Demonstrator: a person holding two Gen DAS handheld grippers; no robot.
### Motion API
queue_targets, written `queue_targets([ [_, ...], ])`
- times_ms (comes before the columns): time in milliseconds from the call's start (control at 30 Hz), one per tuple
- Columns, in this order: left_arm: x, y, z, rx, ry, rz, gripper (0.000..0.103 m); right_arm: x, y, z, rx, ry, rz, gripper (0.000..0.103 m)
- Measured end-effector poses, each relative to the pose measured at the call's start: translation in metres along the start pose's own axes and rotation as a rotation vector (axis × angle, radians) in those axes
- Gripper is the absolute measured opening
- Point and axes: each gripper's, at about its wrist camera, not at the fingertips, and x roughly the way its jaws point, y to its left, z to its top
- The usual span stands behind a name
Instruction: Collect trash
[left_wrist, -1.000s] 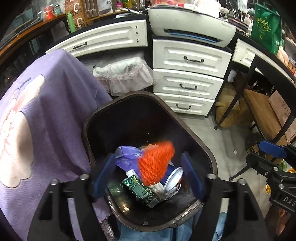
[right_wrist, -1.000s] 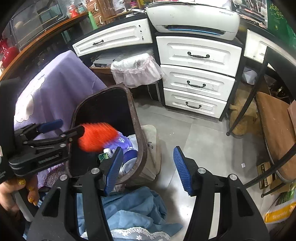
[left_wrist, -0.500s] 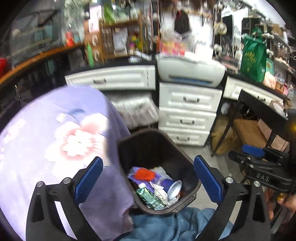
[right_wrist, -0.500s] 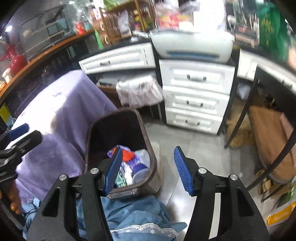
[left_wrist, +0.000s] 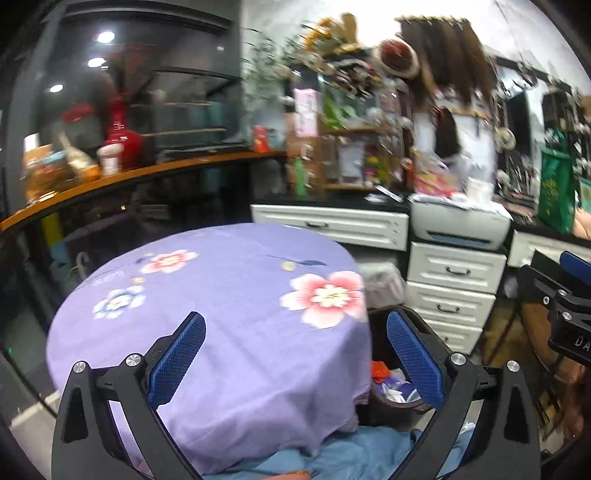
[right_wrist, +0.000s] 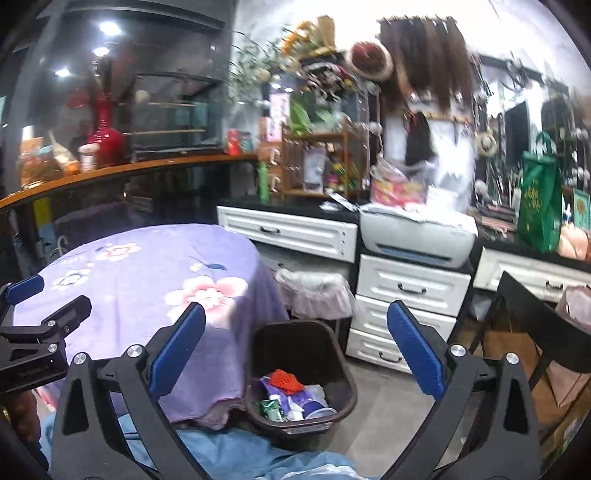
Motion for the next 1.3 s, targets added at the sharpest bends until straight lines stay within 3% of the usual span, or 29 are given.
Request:
queue_targets([
  [167,-0.023,0.020,-0.009,-0.033,-0.003,0.071,0.098,-0.021,0.016,-0.005,-0.020,-0.019,0.044,0.097],
  [400,-0.052,0.028,-0.023,-0.046,-0.070,0.139,0.098,-0.044,0.029,-0.016,-0.015,-0.050,0.060,0.097],
  [1300,-0.049,0.041,-0.035,-0.087,-0.028,0.079,0.098,-0.046,0.028,-0.029,0.016,-0.048,0.081,0.097],
])
